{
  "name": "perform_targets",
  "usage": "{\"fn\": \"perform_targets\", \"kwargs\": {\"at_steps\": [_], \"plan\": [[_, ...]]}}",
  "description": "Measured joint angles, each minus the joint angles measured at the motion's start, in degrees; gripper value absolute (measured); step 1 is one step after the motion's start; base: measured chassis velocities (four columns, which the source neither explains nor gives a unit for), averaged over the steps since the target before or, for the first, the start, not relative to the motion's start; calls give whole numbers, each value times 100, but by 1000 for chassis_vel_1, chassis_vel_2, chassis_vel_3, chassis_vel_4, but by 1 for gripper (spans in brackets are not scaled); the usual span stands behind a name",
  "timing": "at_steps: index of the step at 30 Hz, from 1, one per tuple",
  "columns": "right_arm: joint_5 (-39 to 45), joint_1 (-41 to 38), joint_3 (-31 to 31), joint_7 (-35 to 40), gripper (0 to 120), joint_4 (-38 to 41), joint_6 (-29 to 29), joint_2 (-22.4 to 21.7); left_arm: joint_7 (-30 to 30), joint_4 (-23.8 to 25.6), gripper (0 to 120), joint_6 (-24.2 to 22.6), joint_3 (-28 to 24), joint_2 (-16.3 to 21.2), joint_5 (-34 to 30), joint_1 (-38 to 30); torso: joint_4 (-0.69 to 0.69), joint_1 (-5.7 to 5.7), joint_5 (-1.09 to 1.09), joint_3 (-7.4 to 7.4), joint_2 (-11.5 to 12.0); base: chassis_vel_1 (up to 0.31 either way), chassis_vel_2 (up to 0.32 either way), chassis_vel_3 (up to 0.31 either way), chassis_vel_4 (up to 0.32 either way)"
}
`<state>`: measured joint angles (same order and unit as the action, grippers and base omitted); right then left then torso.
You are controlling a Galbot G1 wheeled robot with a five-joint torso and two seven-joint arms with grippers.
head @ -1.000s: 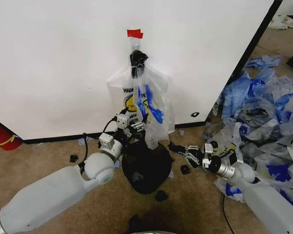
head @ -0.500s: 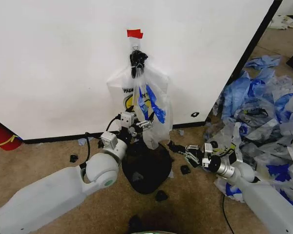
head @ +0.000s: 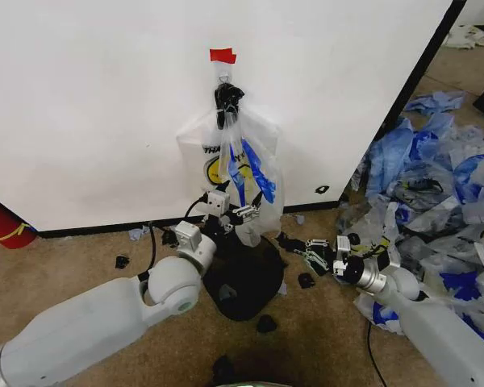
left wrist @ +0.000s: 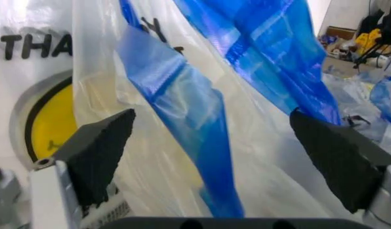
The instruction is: Pick up the garbage bag from the wall and place it over the trash bin.
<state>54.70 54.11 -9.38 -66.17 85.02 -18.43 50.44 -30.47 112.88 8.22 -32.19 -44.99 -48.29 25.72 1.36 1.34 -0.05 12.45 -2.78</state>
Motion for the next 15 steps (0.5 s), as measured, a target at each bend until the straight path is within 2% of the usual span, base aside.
{"fn": "perform_targets", "kwargs": {"at_steps": [1, 13, 15], "plan": [[0, 0, 0, 0, 0, 0, 0, 0, 0, 0, 94, 0, 0, 0, 0, 0, 0, 0, 0, 0, 0, 0, 0, 0, 0], [-7, -43, 7, -25, 0, -91, -37, 35, -92, -20, 48, -10, -94, -9, -24, -45, -1, 0, -1, 0, 0, 0, 0, 0, 0], [-8, -43, 7, -30, 0, -94, -37, 34, -92, -15, 45, -10, -92, -6, -26, -50, -1, 0, 0, 0, 0, 0, 0, 0, 0]]}}
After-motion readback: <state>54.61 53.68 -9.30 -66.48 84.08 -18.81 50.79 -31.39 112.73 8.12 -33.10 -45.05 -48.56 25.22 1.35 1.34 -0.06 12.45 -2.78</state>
